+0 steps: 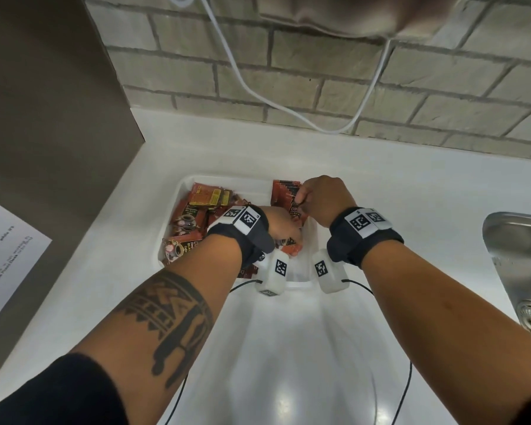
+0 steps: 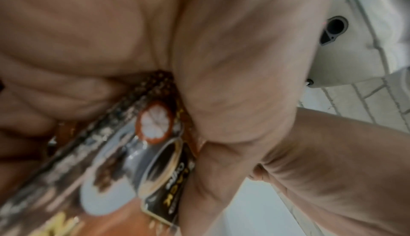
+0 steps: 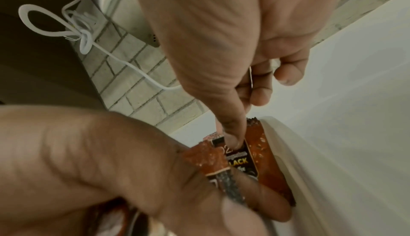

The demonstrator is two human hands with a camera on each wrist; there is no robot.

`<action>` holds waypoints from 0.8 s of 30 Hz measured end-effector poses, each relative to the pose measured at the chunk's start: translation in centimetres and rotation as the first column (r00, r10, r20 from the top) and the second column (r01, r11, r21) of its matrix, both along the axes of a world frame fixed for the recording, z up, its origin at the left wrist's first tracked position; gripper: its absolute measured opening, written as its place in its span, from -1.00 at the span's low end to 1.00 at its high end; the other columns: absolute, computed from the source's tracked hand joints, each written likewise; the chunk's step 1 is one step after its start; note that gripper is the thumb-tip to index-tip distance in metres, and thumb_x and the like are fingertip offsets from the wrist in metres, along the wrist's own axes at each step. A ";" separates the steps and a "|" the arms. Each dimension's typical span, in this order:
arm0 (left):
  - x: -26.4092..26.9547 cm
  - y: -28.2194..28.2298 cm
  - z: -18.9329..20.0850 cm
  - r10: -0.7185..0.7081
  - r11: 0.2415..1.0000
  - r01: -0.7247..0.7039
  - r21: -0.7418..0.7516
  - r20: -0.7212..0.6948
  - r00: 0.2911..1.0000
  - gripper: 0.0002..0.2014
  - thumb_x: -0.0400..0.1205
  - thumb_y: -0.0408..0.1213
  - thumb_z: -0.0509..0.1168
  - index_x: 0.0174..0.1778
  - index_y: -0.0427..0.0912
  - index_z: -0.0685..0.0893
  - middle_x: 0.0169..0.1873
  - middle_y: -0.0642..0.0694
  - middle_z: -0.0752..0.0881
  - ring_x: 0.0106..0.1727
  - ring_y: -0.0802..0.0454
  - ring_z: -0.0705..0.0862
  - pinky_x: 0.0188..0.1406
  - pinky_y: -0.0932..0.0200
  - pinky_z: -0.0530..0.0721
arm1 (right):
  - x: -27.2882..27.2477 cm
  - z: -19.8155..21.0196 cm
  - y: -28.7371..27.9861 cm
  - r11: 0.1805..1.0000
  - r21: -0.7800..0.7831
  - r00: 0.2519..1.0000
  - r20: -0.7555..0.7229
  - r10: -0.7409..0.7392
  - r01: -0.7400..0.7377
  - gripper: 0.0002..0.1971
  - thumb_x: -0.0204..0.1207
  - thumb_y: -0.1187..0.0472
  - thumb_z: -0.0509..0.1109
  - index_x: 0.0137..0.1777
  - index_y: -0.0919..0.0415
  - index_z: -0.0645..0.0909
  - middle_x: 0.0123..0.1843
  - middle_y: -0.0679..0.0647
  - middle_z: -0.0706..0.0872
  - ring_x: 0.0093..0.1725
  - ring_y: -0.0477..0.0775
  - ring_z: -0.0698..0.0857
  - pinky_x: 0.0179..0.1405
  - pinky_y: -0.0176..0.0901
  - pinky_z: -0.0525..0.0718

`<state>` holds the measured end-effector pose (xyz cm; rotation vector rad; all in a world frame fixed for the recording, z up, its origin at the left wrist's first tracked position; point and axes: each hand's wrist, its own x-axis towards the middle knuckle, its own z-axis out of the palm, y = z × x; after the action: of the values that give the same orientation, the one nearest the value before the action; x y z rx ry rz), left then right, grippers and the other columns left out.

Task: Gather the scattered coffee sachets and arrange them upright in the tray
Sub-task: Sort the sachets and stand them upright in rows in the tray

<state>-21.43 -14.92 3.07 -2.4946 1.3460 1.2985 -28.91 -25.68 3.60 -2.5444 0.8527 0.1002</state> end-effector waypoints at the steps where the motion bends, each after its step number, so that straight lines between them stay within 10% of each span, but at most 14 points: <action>1: 0.1 -0.1 -0.1 0.010 1.000 -0.010 -0.003 -0.008 1.000 -0.54 0.67 0.08 0.32 0.28 -0.24 0.72 0.13 -0.14 0.75 0.03 -0.04 0.62 -0.04 0.17 0.53 | 0.0 0.0 0.0 1.000 -0.010 1.000 0.007 0.003 -0.003 -0.76 0.45 0.28 0.53 -0.25 -0.10 0.62 -0.04 -0.07 0.73 0.03 0.02 0.70 0.06 -0.18 0.65; 11: 0.7 0.0 -0.6 0.070 0.996 -0.073 -0.045 -0.058 0.996 -0.54 0.68 0.06 0.32 0.31 -0.25 0.70 0.21 -0.18 0.74 0.15 -0.08 0.67 0.12 0.11 0.57 | 0.1 -0.1 -0.4 1.000 0.000 0.999 0.042 -0.005 0.005 -0.82 0.46 0.33 0.48 -0.14 0.01 0.62 -0.09 -0.04 0.68 0.00 0.06 0.68 0.06 -0.11 0.68; 19: 1.0 0.3 -0.4 0.075 0.996 -0.077 -0.048 -0.046 0.996 -0.67 0.69 0.06 0.31 -0.04 -0.19 0.66 -0.27 -0.04 0.62 -0.19 0.03 0.54 -0.32 0.24 0.42 | 0.2 -0.3 -0.1 1.000 0.004 0.999 0.050 -0.004 0.003 -0.80 0.45 0.32 0.50 -0.13 0.00 0.59 -0.14 -0.09 0.65 -0.03 0.05 0.66 -0.04 -0.13 0.66; 24: 1.3 1.2 0.1 0.102 0.993 -0.108 -0.057 -0.096 0.990 -0.54 0.70 0.06 0.30 0.22 -0.31 0.73 -0.04 -0.13 0.72 -0.04 -0.06 0.62 -0.18 0.23 0.51 | 0.1 -0.2 -0.3 1.000 0.022 0.997 0.073 -0.023 0.022 -0.79 0.42 0.31 0.53 -0.10 0.01 0.60 -0.12 -0.07 0.64 -0.08 0.02 0.65 -0.15 -0.19 0.59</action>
<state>-20.17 -13.74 3.14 -2.6097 1.3088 1.4310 -28.84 -26.02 3.35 -2.5017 0.8472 0.0094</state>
